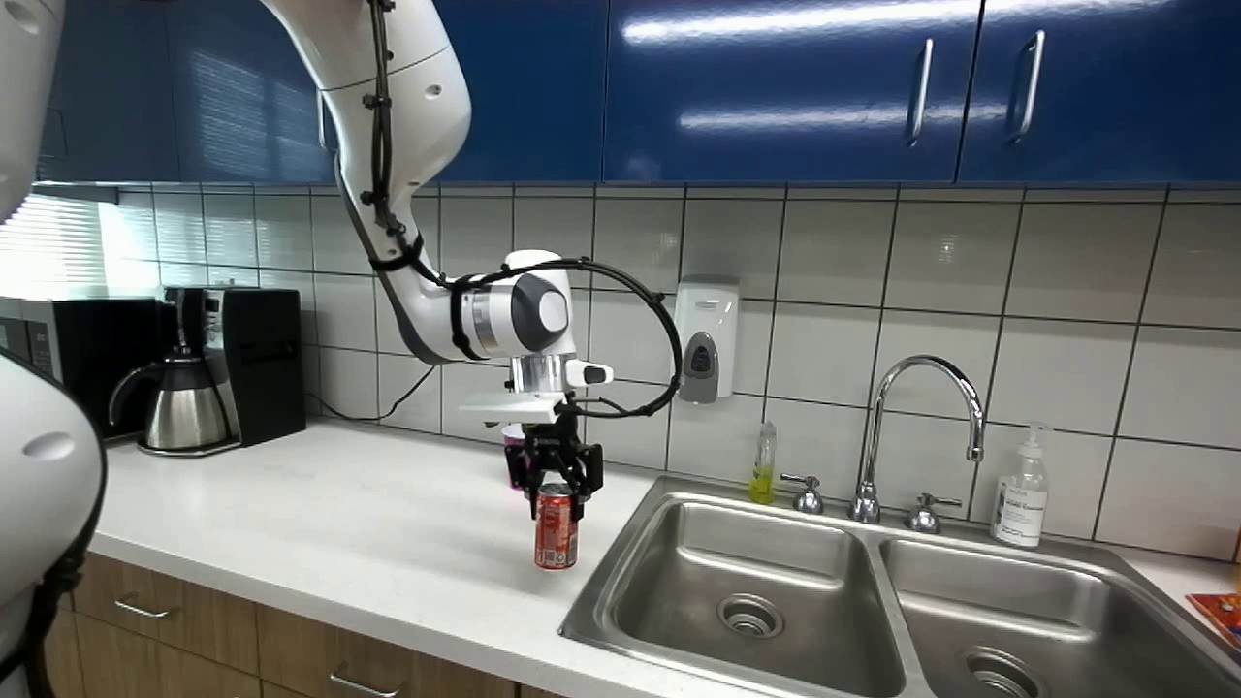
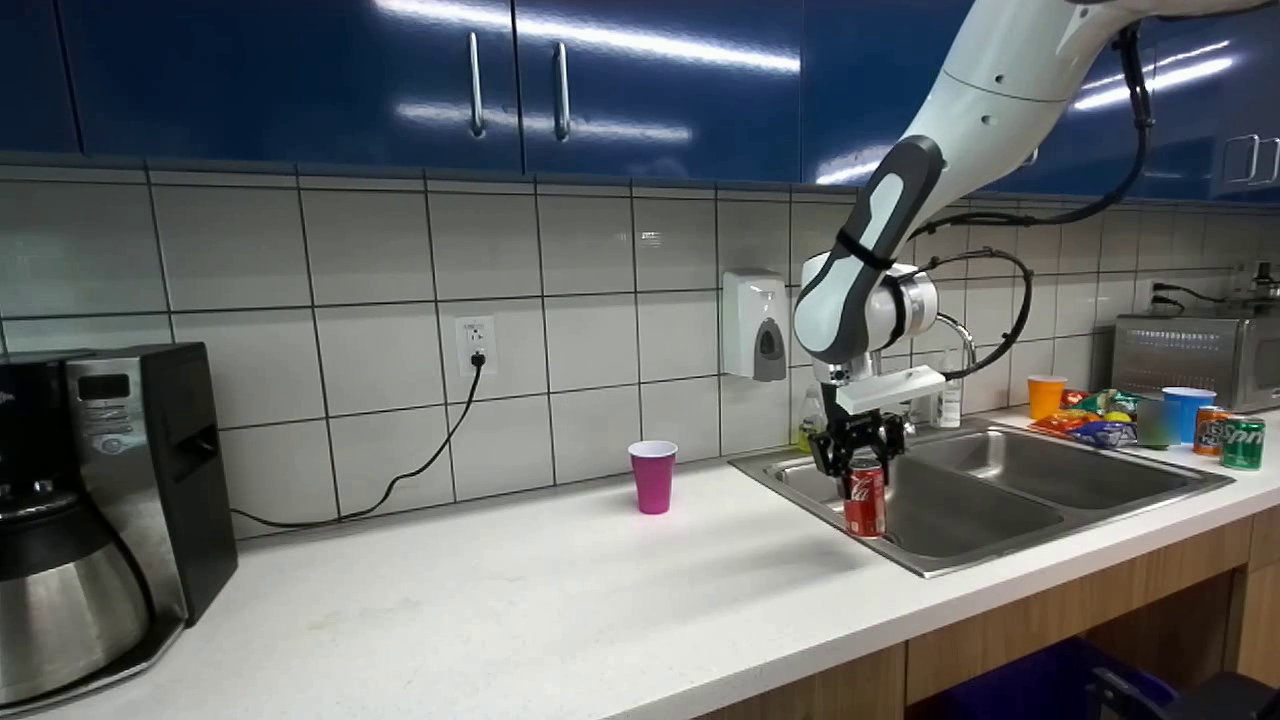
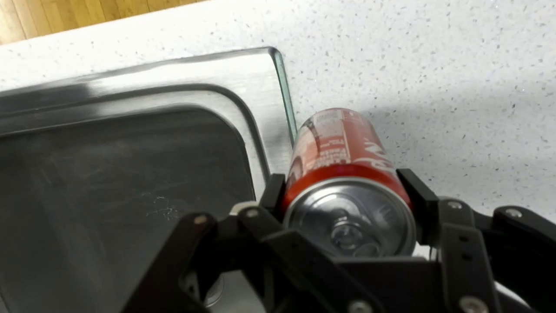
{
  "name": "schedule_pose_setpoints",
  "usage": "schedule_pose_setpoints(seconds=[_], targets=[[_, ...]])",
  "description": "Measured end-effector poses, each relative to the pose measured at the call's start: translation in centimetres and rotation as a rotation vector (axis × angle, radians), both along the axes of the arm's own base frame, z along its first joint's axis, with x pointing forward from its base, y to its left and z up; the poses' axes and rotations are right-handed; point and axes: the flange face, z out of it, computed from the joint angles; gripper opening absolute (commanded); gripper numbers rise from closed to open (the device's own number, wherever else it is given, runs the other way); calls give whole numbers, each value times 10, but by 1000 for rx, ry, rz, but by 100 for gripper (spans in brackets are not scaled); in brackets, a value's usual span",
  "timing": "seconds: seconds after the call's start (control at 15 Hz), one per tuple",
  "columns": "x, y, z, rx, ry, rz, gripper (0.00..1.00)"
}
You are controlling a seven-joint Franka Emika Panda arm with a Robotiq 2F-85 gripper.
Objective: Put the Coca Cola can on the left counter
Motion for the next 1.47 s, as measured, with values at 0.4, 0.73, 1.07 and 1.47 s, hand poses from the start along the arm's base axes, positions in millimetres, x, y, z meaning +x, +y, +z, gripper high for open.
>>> schedule_pose_setpoints(seconds=[0.4,0.73,1.07,1.47], targets=[[3,10,-27,4,-4,26,41],[4,14,-42,6,-6,39,41],[4,15,-43,7,-12,41,93],[4,15,-44,7,-12,42,100]])
